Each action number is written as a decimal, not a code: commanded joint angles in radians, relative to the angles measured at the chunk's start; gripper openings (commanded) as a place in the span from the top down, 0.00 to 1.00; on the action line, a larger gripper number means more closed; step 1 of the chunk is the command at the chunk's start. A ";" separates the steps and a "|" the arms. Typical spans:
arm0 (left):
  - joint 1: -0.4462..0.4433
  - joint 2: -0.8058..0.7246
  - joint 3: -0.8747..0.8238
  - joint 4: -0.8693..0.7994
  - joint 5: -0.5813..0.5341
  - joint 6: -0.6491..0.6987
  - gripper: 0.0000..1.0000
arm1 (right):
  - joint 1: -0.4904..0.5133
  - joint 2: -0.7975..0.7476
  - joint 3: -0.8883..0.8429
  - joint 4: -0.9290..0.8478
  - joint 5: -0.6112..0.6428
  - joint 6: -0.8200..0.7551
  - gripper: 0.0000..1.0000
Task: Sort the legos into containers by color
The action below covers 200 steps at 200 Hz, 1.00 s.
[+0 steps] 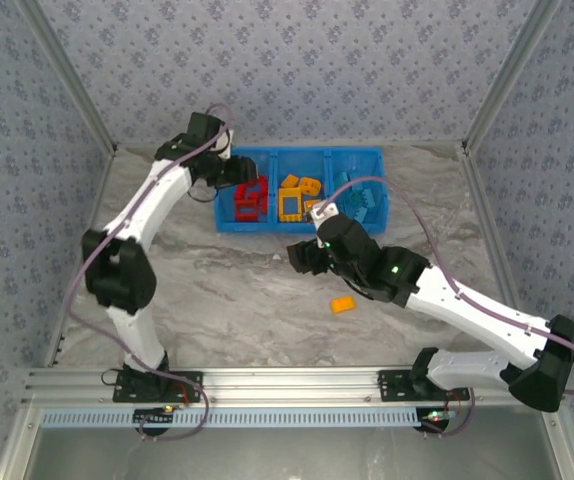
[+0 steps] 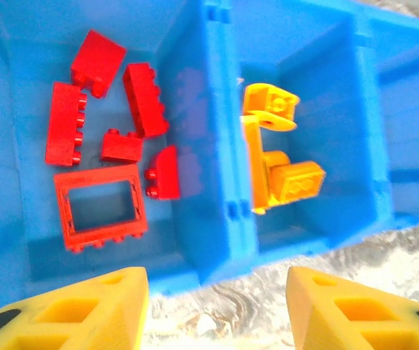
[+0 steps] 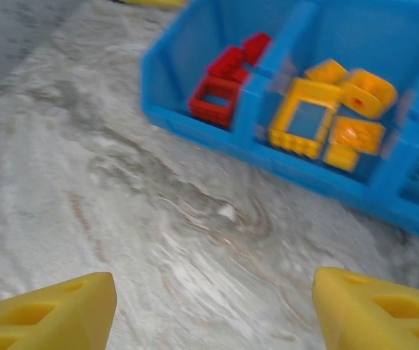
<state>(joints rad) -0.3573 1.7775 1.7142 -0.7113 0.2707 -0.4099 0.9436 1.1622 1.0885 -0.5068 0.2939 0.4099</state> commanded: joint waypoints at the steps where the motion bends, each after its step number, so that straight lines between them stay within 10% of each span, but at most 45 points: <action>1: -0.091 -0.202 -0.136 0.089 -0.099 0.007 0.46 | -0.026 -0.011 -0.041 -0.190 0.091 0.190 0.28; 52: -0.510 -0.647 -0.530 0.249 -0.324 0.042 0.41 | -0.055 -0.007 -0.110 -0.510 0.048 0.719 0.32; 112: -0.985 -0.889 -0.802 0.263 -0.624 0.007 0.41 | -0.088 0.040 -0.245 -0.323 -0.120 1.129 0.34; 200: -1.100 -0.876 -0.807 0.223 -0.725 -0.053 0.41 | -0.186 0.206 -0.286 -0.184 -0.232 1.285 0.23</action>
<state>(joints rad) -1.4487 0.8871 0.8906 -0.5003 -0.4297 -0.4572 0.7898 1.3396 0.8223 -0.7341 0.0921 1.6348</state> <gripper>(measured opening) 0.591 0.765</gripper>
